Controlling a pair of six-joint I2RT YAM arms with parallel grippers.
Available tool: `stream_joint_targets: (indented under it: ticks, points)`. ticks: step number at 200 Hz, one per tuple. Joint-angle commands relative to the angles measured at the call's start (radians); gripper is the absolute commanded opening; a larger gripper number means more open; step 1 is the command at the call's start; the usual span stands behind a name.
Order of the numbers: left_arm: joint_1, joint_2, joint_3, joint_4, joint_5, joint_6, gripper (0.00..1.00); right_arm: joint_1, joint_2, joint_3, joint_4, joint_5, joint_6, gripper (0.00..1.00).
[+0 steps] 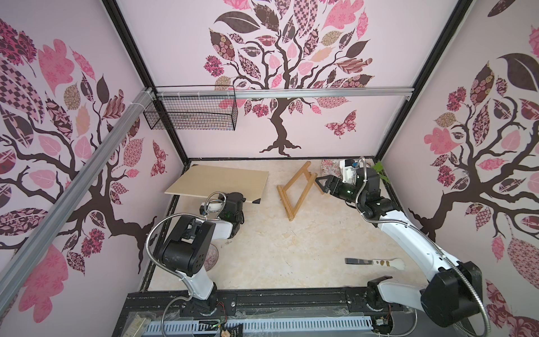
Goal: Disassemble the easel
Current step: Place the drawing board at the corner of the board.
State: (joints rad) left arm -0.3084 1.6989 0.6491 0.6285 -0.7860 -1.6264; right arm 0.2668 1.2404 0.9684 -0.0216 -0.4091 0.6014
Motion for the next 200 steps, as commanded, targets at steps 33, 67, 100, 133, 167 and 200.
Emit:
stream_joint_targets:
  ticks: [33, 67, 100, 133, 167, 200]
  points:
    - [-0.006, -0.029, 0.013, -0.024, -0.012, -0.025, 0.36, 0.0, -0.02, 0.017, 0.007, 0.011, -0.001, 0.79]
    - [-0.006, -0.062, 0.01, -0.106, -0.002, -0.04, 0.47, 0.0, -0.003, 0.036, 0.001, 0.01, -0.005, 0.79]
    - [-0.006, -0.093, 0.005, -0.17, 0.011, -0.043, 0.56, 0.0, 0.008, 0.056, -0.012, 0.027, -0.02, 0.79]
    - [-0.006, -0.115, -0.013, -0.176, 0.022, -0.043, 0.57, 0.0, 0.034, 0.082, -0.027, 0.024, -0.025, 0.79]
    - [-0.006, -0.135, -0.026, -0.183, 0.035, -0.041, 0.57, 0.0, 0.058, 0.096, -0.028, 0.019, -0.02, 0.78]
    - [-0.006, -0.156, -0.032, -0.191, 0.04, -0.032, 0.57, 0.0, 0.067, 0.101, -0.029, 0.024, -0.025, 0.78]
